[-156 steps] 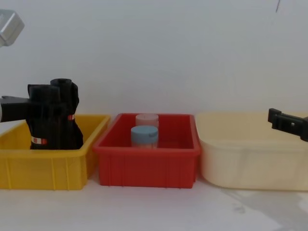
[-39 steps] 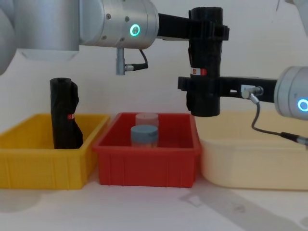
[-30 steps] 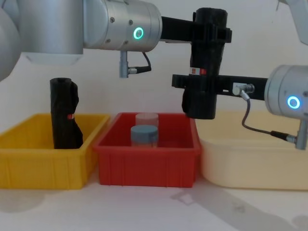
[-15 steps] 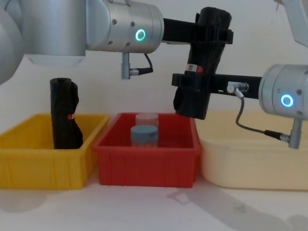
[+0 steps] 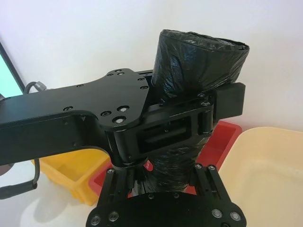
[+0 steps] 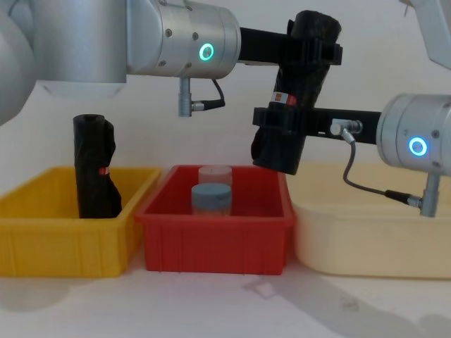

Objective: Pick up the garbage bag with the one hand and transfer it to the other hand.

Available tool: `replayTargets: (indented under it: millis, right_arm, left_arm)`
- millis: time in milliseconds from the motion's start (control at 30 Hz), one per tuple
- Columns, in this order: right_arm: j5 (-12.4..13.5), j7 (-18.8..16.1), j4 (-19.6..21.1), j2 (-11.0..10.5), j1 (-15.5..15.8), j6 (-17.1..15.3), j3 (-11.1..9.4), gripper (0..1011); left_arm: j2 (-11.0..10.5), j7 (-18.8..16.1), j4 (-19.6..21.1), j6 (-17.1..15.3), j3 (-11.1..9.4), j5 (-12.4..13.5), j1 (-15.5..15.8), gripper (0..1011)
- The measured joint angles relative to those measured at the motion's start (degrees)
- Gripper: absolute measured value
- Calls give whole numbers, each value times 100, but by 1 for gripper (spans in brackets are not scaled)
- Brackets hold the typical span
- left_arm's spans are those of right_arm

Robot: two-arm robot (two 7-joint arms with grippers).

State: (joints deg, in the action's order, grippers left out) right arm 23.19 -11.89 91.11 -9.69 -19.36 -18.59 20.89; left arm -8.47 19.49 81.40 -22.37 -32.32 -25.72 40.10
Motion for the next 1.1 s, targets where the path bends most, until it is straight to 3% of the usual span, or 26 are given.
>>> replayTargets:
  millis: [367,467,500,833,933,1100]
  right_arm:
    - [-45,116,-231,42,-89,147,-38,540]
    - [-75,164,-314,59,-130,190,-64,601]
    - [-94,196,-385,75,-169,214,-91,665]
    - [-205,489,-910,175,-509,359,-339,946]
    - [-234,593,-1068,191,-625,381,-449,901]
    - [-274,784,-1211,202,-760,385,-615,713]
  left_arm:
    - [4,3,-4,0,-7,-2,-1,439]
    - [3,4,-5,0,-7,-3,-1,475]
    - [3,4,-5,0,-7,-3,-1,492]
    - [-2,3,-1,-1,-5,-4,0,789]
    - [-29,1,54,-10,1,-10,-10,863]
    - [-127,-13,246,-37,44,-31,-67,1000]
